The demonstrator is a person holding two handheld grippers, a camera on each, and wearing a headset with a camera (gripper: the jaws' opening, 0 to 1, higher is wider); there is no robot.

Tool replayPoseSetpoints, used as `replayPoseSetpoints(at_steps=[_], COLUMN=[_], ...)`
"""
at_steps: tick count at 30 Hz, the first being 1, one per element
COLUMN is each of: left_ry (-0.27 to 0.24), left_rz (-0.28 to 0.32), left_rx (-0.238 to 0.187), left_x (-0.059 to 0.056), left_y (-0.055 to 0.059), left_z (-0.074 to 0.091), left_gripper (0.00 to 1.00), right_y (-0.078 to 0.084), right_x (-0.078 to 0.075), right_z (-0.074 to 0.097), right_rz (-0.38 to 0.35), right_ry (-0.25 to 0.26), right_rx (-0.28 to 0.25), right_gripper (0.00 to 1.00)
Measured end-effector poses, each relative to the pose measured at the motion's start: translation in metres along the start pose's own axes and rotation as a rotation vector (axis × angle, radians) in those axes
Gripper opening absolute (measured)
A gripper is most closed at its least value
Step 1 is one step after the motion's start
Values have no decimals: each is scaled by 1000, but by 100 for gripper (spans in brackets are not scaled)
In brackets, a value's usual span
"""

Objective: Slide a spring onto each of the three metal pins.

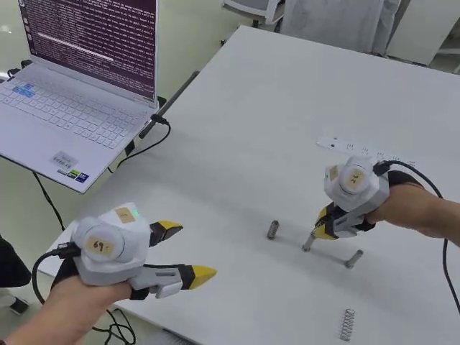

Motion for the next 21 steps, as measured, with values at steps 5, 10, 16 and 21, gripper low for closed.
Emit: replayPoseSetpoints(at_steps=[5, 10, 16, 21], left_ry=[1, 5, 6, 5], left_rz=[4, 5, 3, 2], left_rx=[4, 7, 8, 7], left_x=[1, 0, 1, 1], left_y=[0, 0, -1, -3], left_z=[-1, -3, -4, -4], left_gripper=[55, 55, 55, 55], right_y=[2, 4, 7, 9], right_x=[-2, 0, 0, 0], right_z=[-4, -10, -20, -26], right_rz=[5, 19, 29, 38], right_ry=[-3, -8, -11, -13], right_rx=[8, 22, 42, 57], right_gripper=[9, 9, 9, 9])
Point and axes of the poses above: the centre of the closed fingertips' face, and the gripper's own axes: z roughly backward along the fingers, x roughly to its left, y roughly out of its underside, the point moved 5 cm from there along z, roughly backward along the fingers, and after that the axes turned 3 degrees about y, right-handed, at the moved point
